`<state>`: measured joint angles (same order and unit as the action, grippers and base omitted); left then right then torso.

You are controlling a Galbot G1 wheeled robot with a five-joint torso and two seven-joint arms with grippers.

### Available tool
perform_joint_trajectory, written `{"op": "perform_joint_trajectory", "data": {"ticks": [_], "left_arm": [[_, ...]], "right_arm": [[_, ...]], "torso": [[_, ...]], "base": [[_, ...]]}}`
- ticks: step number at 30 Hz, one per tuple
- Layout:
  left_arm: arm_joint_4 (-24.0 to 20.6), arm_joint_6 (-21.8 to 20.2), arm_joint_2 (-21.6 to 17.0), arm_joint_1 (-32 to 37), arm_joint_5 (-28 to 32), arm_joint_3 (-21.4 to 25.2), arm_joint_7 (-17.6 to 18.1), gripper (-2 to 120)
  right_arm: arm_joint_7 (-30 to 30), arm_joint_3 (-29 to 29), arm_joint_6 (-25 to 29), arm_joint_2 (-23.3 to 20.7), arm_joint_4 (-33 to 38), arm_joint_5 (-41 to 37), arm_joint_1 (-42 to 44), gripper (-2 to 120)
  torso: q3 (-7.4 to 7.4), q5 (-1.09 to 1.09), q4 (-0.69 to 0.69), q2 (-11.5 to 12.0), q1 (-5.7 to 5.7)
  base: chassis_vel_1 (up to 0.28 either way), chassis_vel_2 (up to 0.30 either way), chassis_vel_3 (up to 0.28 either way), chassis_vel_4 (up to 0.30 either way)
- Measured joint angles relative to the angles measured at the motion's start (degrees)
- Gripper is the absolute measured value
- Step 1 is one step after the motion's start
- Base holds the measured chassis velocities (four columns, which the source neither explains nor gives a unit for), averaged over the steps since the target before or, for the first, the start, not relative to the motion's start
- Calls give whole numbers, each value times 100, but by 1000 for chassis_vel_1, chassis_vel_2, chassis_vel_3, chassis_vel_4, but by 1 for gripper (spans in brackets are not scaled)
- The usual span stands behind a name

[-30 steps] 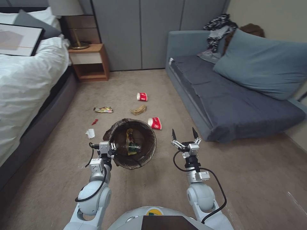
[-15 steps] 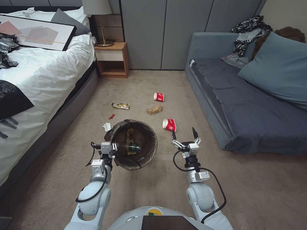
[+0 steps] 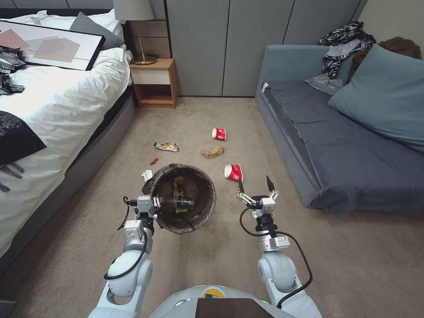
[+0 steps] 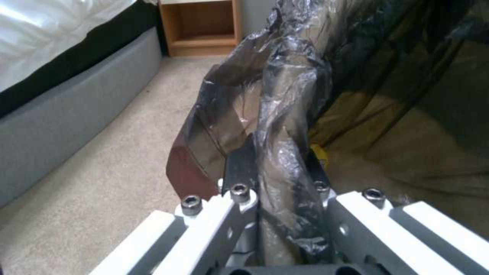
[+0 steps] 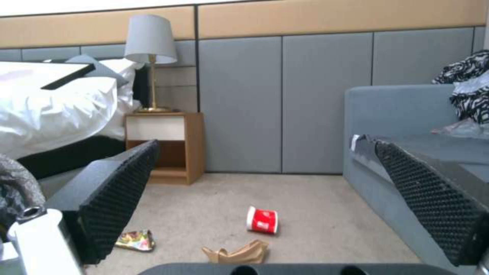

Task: Pick up the trash bin, then pick up the garbage from the floor and place it into the trash bin.

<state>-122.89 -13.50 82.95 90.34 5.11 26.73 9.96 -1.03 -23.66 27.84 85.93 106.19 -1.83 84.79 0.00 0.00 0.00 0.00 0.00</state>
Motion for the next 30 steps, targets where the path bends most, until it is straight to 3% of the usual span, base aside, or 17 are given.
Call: {"op": "perform_joint_trajectory", "data": {"ticks": [8, 23, 30], "left_arm": [[2, -3, 0, -5, 3, 3, 1, 4], [15, 0, -5, 12, 3, -1, 0, 4], [-19, -15, -8, 20, 4, -10, 9, 4]], "right_arm": [[-3, -4, 4, 2, -16, 1, -3, 100], [49, 44, 116, -12, -49, 35, -5, 100], [140, 59, 186, -36, -45, 70, -48, 100]], "torso": [[0, 0, 0, 0, 0], [-2, -1, 2, 1, -2], [0, 0, 1, 0, 0]], "base": [[-84, 92, 89, -90], [-216, 205, 220, -212], [8, 5, -4, 2]]}}
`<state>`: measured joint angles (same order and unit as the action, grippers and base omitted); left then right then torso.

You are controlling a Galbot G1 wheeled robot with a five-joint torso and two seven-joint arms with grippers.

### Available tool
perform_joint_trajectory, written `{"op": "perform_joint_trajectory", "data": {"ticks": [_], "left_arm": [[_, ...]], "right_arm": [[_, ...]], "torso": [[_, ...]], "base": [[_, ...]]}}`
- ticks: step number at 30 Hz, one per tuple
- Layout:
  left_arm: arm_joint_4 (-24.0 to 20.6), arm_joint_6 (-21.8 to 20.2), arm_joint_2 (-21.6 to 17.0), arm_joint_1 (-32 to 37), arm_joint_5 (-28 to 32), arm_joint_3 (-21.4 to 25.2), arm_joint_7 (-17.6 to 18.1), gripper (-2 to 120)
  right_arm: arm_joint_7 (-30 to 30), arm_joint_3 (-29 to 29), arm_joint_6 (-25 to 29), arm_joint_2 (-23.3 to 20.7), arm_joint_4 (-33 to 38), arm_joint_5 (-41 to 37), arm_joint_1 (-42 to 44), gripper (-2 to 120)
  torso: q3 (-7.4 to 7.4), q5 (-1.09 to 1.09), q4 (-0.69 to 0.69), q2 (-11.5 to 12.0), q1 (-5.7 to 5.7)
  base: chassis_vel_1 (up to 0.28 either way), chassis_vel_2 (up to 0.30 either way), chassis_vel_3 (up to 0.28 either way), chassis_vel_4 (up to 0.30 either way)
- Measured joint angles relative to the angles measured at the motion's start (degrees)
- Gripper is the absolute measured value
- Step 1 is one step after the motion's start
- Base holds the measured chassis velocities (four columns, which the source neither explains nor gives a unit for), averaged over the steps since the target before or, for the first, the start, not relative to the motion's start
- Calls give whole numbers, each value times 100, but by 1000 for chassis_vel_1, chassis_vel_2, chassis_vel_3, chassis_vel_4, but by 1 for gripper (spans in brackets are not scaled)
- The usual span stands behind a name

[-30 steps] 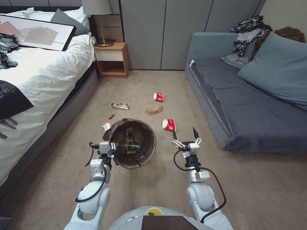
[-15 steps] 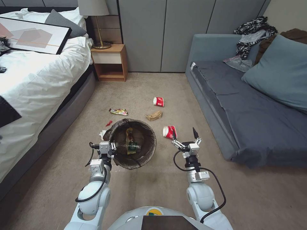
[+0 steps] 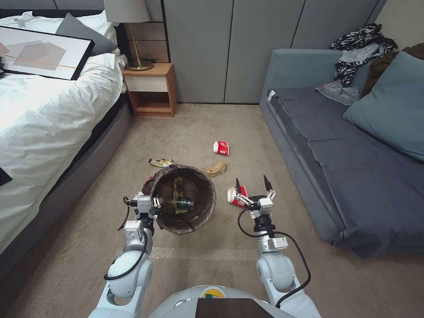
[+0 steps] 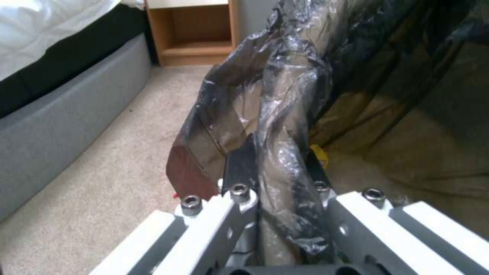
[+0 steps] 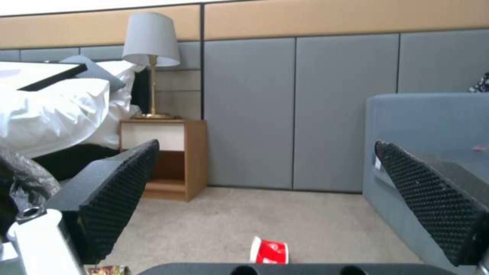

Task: Pick up the trash bin, then pick up the garbage from the floor and place it into the trash bin.

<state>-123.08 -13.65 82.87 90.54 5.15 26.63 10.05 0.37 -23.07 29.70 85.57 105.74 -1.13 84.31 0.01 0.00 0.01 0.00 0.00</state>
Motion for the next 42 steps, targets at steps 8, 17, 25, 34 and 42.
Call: {"op": "perform_joint_trajectory", "data": {"ticks": [8, 17, 25, 34, 42], "left_arm": [[-75, -22, -15, -18, 24, 6, 44, 4], [-127, -44, -11, -31, 31, 25, 61, 4], [-149, -64, -1, -24, 29, 41, 66, 4], [-156, -75, 10, -7, 15, 61, 72, 4], [-121, -80, 41, 25, -28, 71, 76, 4]], "right_arm": [[-175, 99, -377, -182, -36, 12, -205, 100], [-608, 388, -1427, -422, -124, -210, -574, 100], [-795, 556, -2224, -540, -319, -603, -929, 100], [-906, 730, -3041, -577, -1124, -1142, -1773, 100], [-780, 889, -3425, -488, -2582, -1192, -2629, 100]], "torso": [[0, 0, 1, 0, 0], [0, 1, -2, 0, 0], [0, 0, 0, 0, 0], [-1, 0, -4, 0, 0], [-1, 0, -1, 0, 0]], "base": [[13, -14, -9, 8], [0, 0, 0, 0], [0, 0, 0, 0], [0, 0, 0, 0], [0, 0, 0, 0]]}}
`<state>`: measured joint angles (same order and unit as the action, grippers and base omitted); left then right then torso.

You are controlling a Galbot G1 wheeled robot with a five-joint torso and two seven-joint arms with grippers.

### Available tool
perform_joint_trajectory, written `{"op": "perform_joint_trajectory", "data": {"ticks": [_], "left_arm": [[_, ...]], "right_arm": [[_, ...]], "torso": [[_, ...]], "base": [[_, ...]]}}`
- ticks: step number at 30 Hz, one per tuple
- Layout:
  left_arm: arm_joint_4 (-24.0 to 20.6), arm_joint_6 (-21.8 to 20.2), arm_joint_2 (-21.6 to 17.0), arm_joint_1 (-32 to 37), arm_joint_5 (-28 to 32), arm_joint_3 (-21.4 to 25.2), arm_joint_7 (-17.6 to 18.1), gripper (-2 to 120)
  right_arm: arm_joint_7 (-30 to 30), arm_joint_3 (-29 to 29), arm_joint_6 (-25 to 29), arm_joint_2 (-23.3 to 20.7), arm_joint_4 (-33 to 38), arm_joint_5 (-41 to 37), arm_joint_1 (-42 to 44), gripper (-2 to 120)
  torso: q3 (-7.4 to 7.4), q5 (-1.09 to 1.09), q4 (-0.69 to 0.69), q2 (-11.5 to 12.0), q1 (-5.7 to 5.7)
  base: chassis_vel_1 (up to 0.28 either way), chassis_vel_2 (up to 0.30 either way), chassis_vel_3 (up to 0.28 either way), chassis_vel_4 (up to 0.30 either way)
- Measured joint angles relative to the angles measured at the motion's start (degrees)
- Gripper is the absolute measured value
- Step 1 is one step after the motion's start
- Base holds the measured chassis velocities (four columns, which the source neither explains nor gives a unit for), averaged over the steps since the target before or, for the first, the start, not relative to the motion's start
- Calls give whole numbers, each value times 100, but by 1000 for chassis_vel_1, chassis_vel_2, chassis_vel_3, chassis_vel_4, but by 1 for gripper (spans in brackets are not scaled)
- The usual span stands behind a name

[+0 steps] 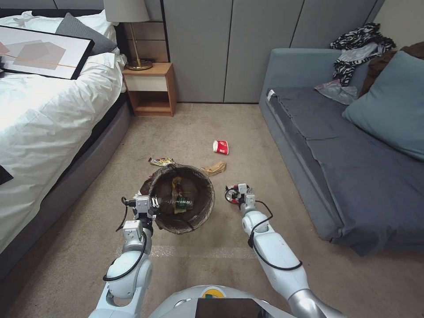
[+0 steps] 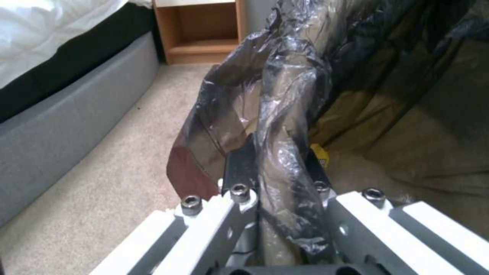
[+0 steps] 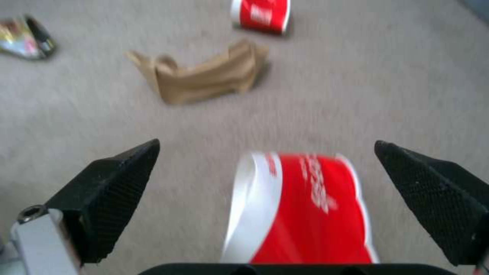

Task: Pick up the trash bin, then pick up the garbage from the floor and place it into the trash bin.

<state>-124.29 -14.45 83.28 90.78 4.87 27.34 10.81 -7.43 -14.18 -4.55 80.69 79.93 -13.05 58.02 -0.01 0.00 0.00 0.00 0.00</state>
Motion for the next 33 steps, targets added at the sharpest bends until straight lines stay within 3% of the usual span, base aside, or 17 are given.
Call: {"op": "perform_joint_trajectory", "data": {"ticks": [14, 20, 26, 33], "left_arm": [[69, 9, 31, 29, -54, -41, -4, 4], [76, 14, 31, 37, -58, -49, -4, 4], [76, 25, 44, 66, -96, -59, 3, 4], [82, 32, 50, 59, -96, -57, 7, 4]], "right_arm": [[311, 24, 222, 322, -2415, 280, -978, 100], [365, 0, 335, 366, -2803, 377, -1192, 96], [410, -106, 665, 504, -3575, 558, -1522, 70], [413, -140, 750, 564, -3698, 598, -1517, 46]], "torso": [[0, 0, 0, 0, 0], [0, 0, 0, 0, 0], [1, 0, 0, 0, 0], [1, -1, 0, 0, 0]], "base": [[0, 0, 0, 0], [0, 0, 0, 0], [0, 0, 0, 0], [0, 0, 0, 0]]}}
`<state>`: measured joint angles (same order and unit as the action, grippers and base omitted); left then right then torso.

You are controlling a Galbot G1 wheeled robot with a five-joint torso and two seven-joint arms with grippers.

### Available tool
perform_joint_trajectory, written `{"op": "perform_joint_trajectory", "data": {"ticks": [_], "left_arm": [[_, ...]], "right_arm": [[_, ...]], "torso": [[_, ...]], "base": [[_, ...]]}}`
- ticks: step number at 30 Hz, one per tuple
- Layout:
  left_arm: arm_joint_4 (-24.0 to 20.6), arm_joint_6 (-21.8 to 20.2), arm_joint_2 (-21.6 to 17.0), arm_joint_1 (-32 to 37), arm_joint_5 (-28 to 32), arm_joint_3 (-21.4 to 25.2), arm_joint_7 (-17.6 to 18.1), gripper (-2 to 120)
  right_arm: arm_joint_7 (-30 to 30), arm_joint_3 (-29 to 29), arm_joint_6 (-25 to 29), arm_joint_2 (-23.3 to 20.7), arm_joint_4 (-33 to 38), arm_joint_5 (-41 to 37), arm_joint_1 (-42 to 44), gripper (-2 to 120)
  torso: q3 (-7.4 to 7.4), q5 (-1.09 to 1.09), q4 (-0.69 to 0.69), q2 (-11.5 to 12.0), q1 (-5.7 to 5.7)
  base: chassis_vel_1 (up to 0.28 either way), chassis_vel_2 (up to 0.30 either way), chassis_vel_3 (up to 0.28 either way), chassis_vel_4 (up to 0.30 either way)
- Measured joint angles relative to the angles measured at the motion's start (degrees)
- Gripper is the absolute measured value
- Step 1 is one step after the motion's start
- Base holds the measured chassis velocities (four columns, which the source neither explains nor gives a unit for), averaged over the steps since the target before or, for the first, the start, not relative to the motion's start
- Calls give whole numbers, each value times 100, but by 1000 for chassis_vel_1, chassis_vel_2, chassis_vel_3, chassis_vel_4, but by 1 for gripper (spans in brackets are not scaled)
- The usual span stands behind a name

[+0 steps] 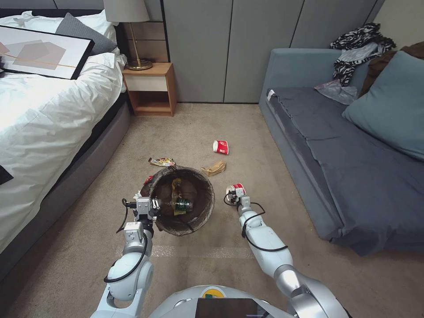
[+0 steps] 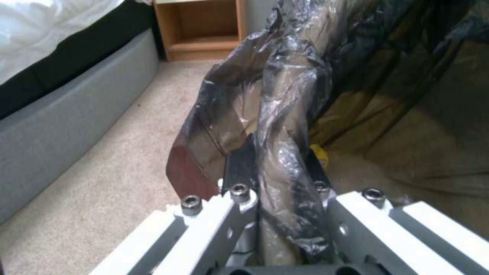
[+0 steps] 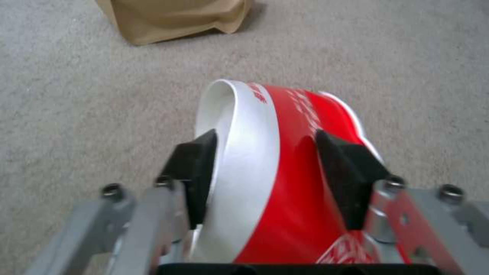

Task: Pick up the trash bin, then pick up the garbage from the floor and place it into the trash bin.

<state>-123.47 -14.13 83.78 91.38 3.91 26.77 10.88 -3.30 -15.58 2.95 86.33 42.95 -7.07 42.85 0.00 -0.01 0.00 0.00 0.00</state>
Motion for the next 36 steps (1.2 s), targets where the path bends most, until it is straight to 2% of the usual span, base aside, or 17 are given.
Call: {"op": "perform_joint_trajectory", "data": {"ticks": [2, 5, 10, 34, 36], "left_arm": [[1, 1, 0, -2, 0, 0, 0, 4], [4, 2, -3, -4, 7, 11, 2, 4], [4, 2, -2, -8, 9, 12, 3, 4], [15, 2, 1, -25, 10, 6, 8, 4], [35, 2, -4, -23, 7, 2, 6, 4]], "right_arm": [[-4, -4, 7, 6, -11, 4, 4, 43], [-10, -25, 48, 29, -62, 31, 13, 26], [-6, -27, 65, 26, -74, 42, 18, 18], [-19, -42, 107, -29, -14, 53, 70, 17], [-133, -28, 98, -151, 538, 6, 284, 17]], "torso": [[0, 0, 1, 0, 0], [0, 0, 0, 0, 0], [0, 0, 0, -1, 0], [0, 2, -1, -1, 0], [-1, 1, 2, 0, 0]], "base": [[0, 0, 0, 0], [0, 0, 0, 0], [0, 0, 0, 0], [0, 0, 0, 0], [0, 0, 0, 0]]}}
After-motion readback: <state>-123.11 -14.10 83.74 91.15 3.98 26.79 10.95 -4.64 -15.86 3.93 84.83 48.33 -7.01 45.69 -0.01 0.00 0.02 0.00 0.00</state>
